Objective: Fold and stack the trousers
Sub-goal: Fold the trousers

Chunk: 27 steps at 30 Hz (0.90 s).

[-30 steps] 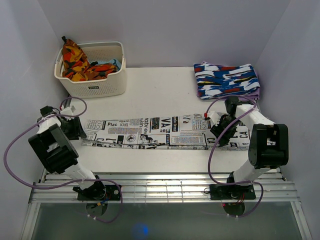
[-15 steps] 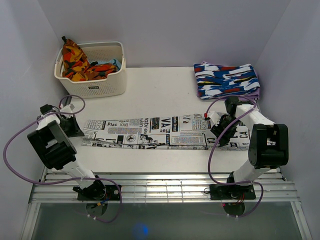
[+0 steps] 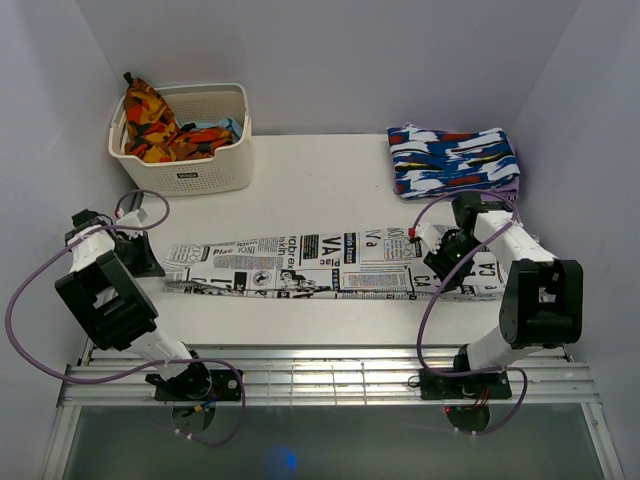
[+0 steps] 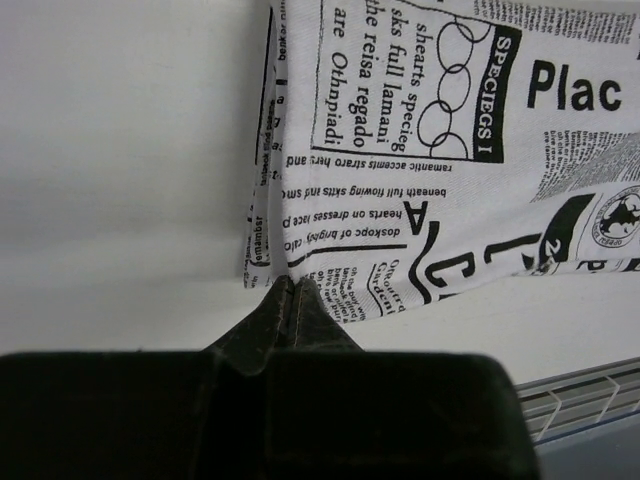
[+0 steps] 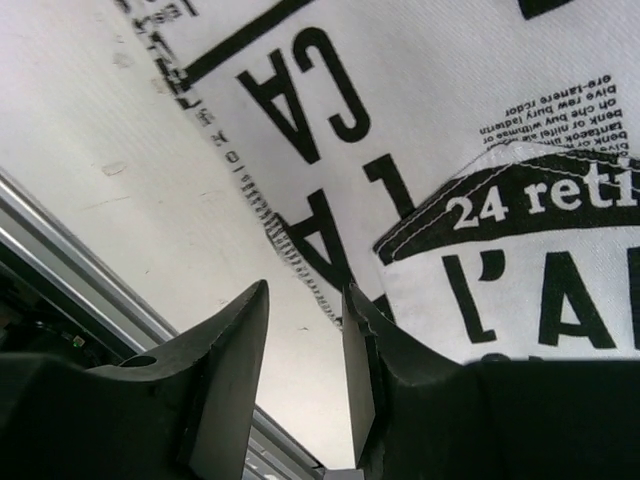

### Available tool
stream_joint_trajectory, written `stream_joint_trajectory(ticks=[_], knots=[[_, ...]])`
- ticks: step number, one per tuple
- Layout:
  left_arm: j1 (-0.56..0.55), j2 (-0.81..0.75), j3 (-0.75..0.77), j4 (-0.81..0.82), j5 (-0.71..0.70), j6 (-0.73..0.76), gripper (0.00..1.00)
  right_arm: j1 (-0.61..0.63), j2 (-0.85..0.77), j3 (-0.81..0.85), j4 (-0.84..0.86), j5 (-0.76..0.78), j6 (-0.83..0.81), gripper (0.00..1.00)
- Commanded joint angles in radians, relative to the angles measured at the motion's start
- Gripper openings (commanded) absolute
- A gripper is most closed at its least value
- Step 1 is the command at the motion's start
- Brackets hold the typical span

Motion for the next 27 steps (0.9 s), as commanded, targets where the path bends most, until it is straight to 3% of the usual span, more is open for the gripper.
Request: stream_joint_trajectory(ticks=[1, 7, 18, 27], knots=[[0.014, -0.003, -0.051, 0.023, -0.012, 0.022, 0.00, 0.026, -0.079, 0.040, -0.096, -0.063, -0.084, 0.41], [0.012, 0.046, -0.074, 0.053, 0.000, -0.001, 0.00, 0.177, -0.135, 0.034, -0.099, -0.096, -0.060, 0.42], [0.012, 0.049, -0.074, 0.050, 0.000, -0.001, 0.00, 0.545, 0.024, 0.093, 0.174, -0.062, 0.181, 0.40], [0.012, 0.066, -0.061, 0.051, 0.011, -0.001, 0.00, 0.636, 0.138, 0.144, 0.269, -0.039, 0.239, 0.40]])
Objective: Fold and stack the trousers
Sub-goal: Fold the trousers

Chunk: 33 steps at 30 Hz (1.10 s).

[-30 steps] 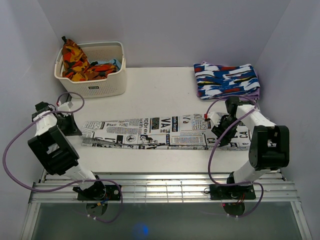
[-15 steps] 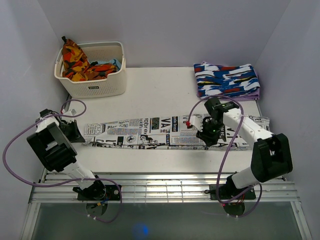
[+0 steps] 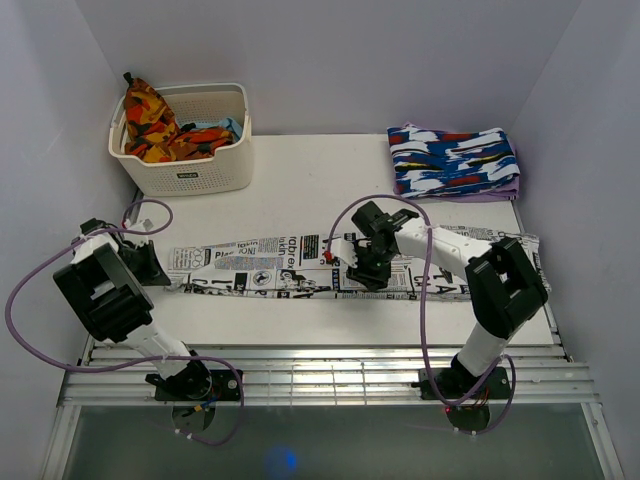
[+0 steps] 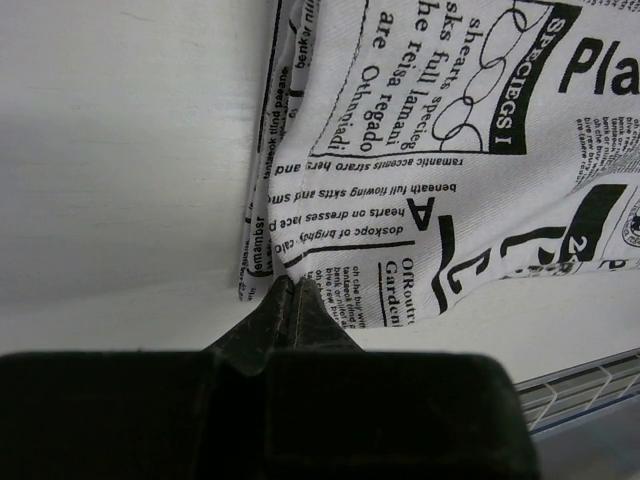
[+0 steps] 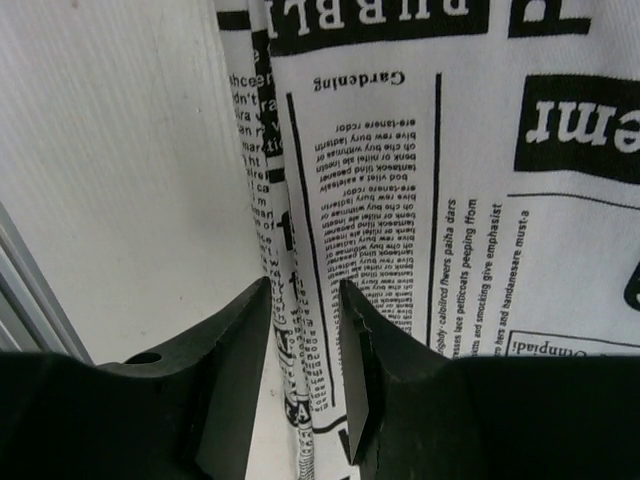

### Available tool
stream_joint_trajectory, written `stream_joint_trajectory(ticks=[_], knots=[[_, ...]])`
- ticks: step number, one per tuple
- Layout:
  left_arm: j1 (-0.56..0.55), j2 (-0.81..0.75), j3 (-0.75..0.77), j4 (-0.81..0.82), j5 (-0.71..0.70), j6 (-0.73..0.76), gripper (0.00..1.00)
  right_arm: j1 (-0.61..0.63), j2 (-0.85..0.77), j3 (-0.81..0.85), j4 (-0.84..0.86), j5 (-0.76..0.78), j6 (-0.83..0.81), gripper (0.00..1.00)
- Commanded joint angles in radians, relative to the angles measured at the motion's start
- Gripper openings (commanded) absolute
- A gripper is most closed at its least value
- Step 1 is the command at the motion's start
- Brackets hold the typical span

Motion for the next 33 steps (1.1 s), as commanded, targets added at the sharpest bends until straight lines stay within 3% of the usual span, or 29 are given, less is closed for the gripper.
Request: stream_joint_trajectory(ticks=[1, 13, 25, 28, 30, 33], knots=[[0.006, -0.002, 0.011, 0.016, 0.023, 0.004, 0.00, 0.020, 0.025, 0.047, 0.057, 0.007, 0.043, 0.40], [0.004, 0.000, 0.005, 0.029, 0.026, 0.002, 0.00, 0.049, 0.069, 0.050, 0.062, -0.002, 0.038, 0.41], [0.004, 0.009, 0.014, 0.037, 0.032, -0.009, 0.00, 0.063, 0.094, 0.019, 0.100, 0.032, 0.034, 0.35], [0.006, 0.009, 0.012, 0.037, 0.038, -0.010, 0.00, 0.063, 0.091, 0.018, 0.102, 0.038, 0.029, 0.24], [0.004, 0.006, 0.014, 0.033, 0.041, -0.010, 0.00, 0.063, 0.086, 0.022, 0.098, 0.039, 0.031, 0.08], [0.006, -0.003, 0.028, 0.016, 0.061, -0.004, 0.00, 0.063, 0.071, 0.039, 0.079, 0.039, 0.023, 0.08]])
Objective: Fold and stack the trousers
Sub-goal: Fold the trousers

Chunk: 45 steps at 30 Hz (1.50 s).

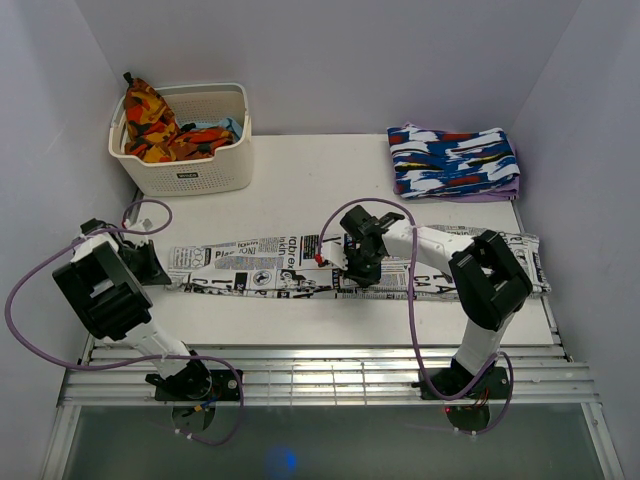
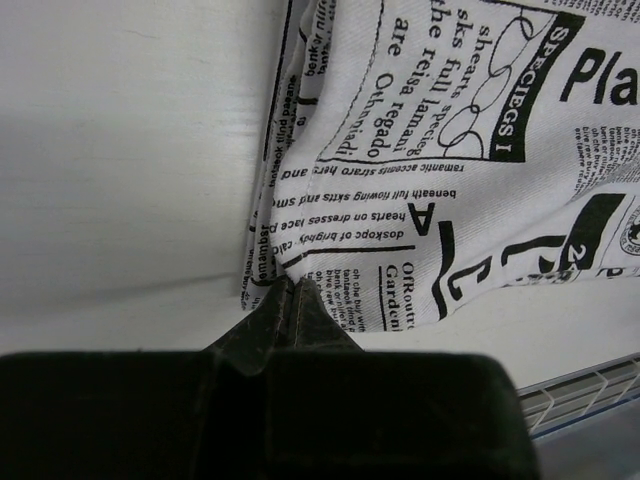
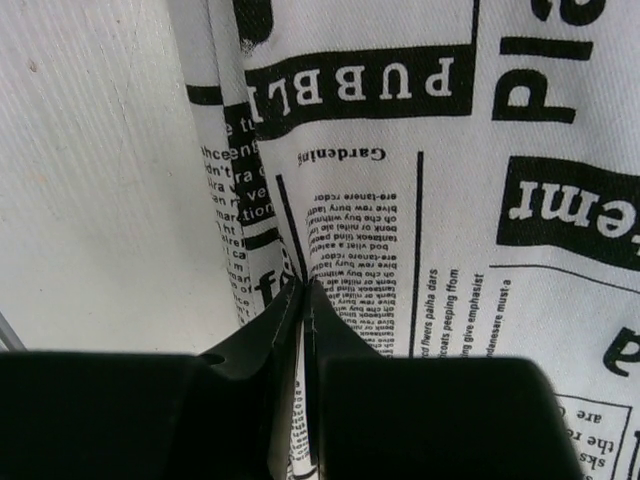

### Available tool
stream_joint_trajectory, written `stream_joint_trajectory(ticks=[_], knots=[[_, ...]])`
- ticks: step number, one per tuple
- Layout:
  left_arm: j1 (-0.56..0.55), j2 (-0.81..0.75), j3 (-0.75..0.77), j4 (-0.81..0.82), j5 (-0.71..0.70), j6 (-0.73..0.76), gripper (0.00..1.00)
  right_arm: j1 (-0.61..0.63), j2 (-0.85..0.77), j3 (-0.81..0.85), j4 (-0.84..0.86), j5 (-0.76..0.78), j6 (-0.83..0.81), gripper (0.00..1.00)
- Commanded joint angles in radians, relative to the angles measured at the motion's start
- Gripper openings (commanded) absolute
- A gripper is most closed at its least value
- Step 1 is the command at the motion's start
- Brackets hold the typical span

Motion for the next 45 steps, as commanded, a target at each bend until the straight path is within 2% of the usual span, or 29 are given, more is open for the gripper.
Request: stream_joint_trajectory(ticks=[1, 9, 14, 20, 24, 26, 27, 29, 30, 32, 33, 35, 36, 37, 40, 43, 45], knots=[[0.006, -0.027, 0.041, -0.010, 0.056, 0.008, 0.00, 0.005, -0.041, 0.014, -0.009, 0.006, -0.008, 0.08], [0.007, -0.070, 0.130, -0.100, 0.064, 0.043, 0.00, 0.005, -0.180, 0.011, -0.074, 0.023, -0.012, 0.08], [0.015, -0.073, 0.096, -0.051, -0.006, 0.088, 0.00, 0.005, -0.245, -0.099, -0.088, 0.033, -0.025, 0.08], [0.017, 0.001, 0.050, 0.049, -0.056, 0.137, 0.00, 0.005, -0.195, -0.223, -0.014, 0.007, -0.011, 0.08], [0.017, 0.045, 0.033, 0.095, -0.095, 0.151, 0.00, 0.005, -0.132, -0.216, 0.055, 0.024, 0.014, 0.08], [0.017, 0.058, 0.035, 0.101, -0.097, 0.142, 0.11, 0.005, -0.096, -0.191, 0.078, 0.039, 0.032, 0.08], [0.017, 0.058, 0.036, 0.098, -0.096, 0.140, 0.25, 0.005, -0.086, -0.161, 0.080, 0.041, 0.038, 0.08], [0.017, 0.044, 0.043, 0.095, -0.088, 0.140, 0.38, 0.005, -0.066, -0.128, 0.077, 0.053, 0.056, 0.09], [0.020, 0.032, 0.047, 0.075, -0.074, 0.146, 0.48, 0.005, -0.061, -0.113, 0.072, 0.055, 0.060, 0.16], [0.027, -0.002, 0.078, 0.047, -0.022, 0.160, 0.56, 0.005, -0.067, -0.072, 0.046, 0.041, 0.070, 0.33], [0.029, -0.045, 0.092, 0.029, 0.031, 0.155, 0.60, 0.005, -0.076, -0.059, 0.035, 0.033, 0.081, 0.47], [0.027, -0.076, 0.139, 0.007, 0.090, 0.136, 0.74, 0.005, -0.113, -0.023, 0.005, 0.006, 0.096, 0.58], [0.024, -0.091, 0.148, 0.003, 0.128, 0.102, 0.78, 0.004, -0.128, -0.010, -0.003, 0.001, 0.115, 0.67], [0.018, -0.093, 0.155, 0.006, 0.133, 0.083, 0.86, 0.004, -0.160, 0.014, -0.008, -0.003, 0.121, 0.70], [-0.017, -0.061, 0.133, 0.039, 0.101, 0.037, 0.89, -0.028, -0.220, 0.045, -0.014, -0.013, 0.153, 0.77], [-0.040, -0.038, 0.058, 0.127, 0.078, -0.009, 0.89, -0.126, -0.243, 0.088, -0.069, -0.045, 0.161, 0.80], [-0.066, -0.028, 0.021, 0.176, 0.061, -0.029, 0.87, -0.240, -0.244, 0.103, -0.139, -0.068, 0.150, 0.79]])
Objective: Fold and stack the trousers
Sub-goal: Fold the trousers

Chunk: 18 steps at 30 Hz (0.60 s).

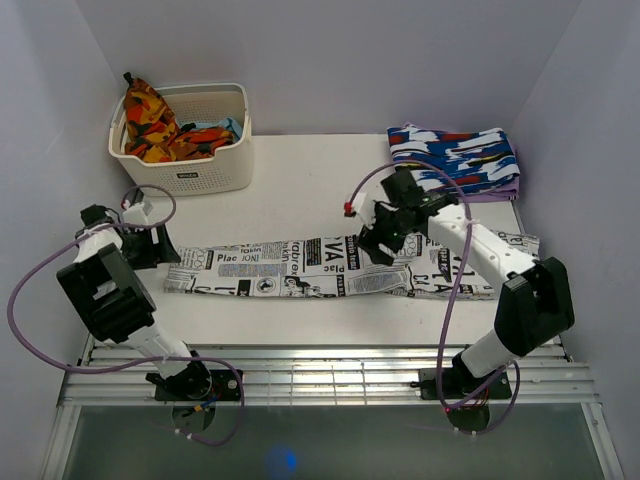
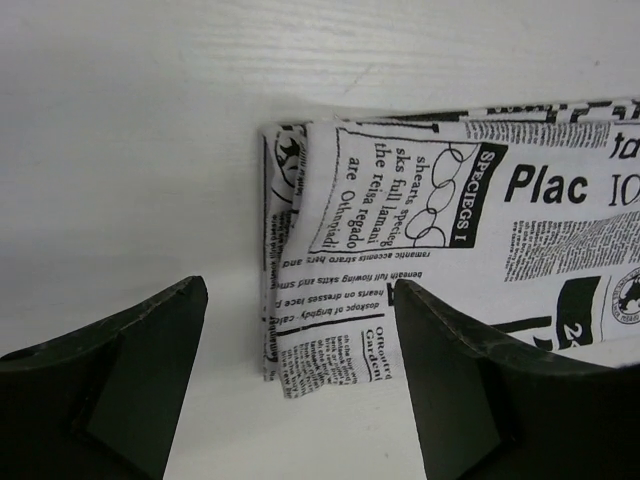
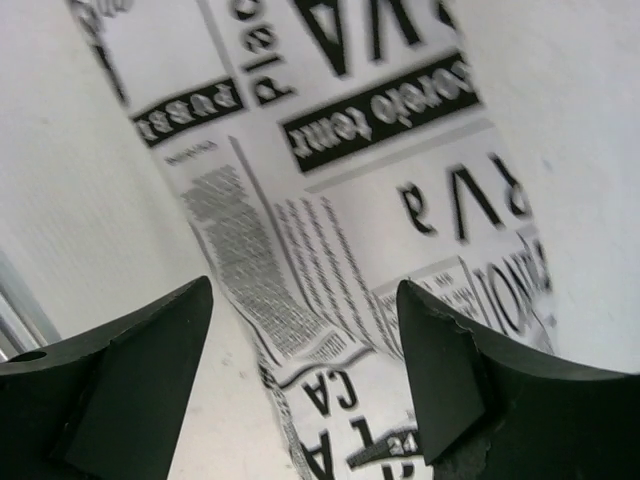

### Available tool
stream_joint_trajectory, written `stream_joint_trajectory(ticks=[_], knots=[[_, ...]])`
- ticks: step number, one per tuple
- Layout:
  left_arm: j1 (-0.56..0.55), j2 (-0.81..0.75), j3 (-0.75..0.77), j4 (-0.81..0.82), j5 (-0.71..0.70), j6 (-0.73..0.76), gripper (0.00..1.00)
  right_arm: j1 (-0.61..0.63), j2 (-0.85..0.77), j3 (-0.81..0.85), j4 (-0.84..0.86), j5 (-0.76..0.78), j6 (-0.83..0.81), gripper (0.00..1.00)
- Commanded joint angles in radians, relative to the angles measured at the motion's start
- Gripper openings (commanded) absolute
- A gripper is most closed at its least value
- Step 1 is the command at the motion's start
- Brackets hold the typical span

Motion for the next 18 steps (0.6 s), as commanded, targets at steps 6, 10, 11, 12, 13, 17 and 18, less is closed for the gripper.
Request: stream_joint_trajectory(ticks=[6, 10, 11, 12, 13, 17, 18], knots=[[-0.093, 0.018, -0.188, 0.202, -0.138, -0.143, 0.58, -0.445, -0.015, -0.029, -0.215, -0.030, -0.093, 0.76], [-0.125, 0.039, -0.245, 0.253, -0.204, -0.178, 0.41, -0.591, -0.002, -0.130, -0.205, 0.039, -0.165, 0.73], [-0.125, 0.056, -0.236, 0.254, -0.212, -0.183, 0.34, -0.628, 0.008, -0.144, -0.192, 0.044, -0.171, 0.72], [-0.116, 0.094, -0.226, 0.248, -0.246, -0.190, 0.27, -0.646, 0.018, -0.153, -0.189, 0.047, -0.185, 0.70], [-0.101, 0.111, -0.213, 0.245, -0.257, -0.189, 0.13, -0.665, 0.041, -0.164, -0.183, 0.052, -0.191, 0.70], [0.017, 0.176, -0.088, 0.198, -0.290, -0.129, 0.00, -0.737, 0.093, -0.161, -0.168, 0.046, -0.210, 0.69], [0.054, 0.185, -0.026, 0.187, -0.289, -0.109, 0.00, -0.737, 0.098, -0.159, -0.171, 0.038, -0.210, 0.69]])
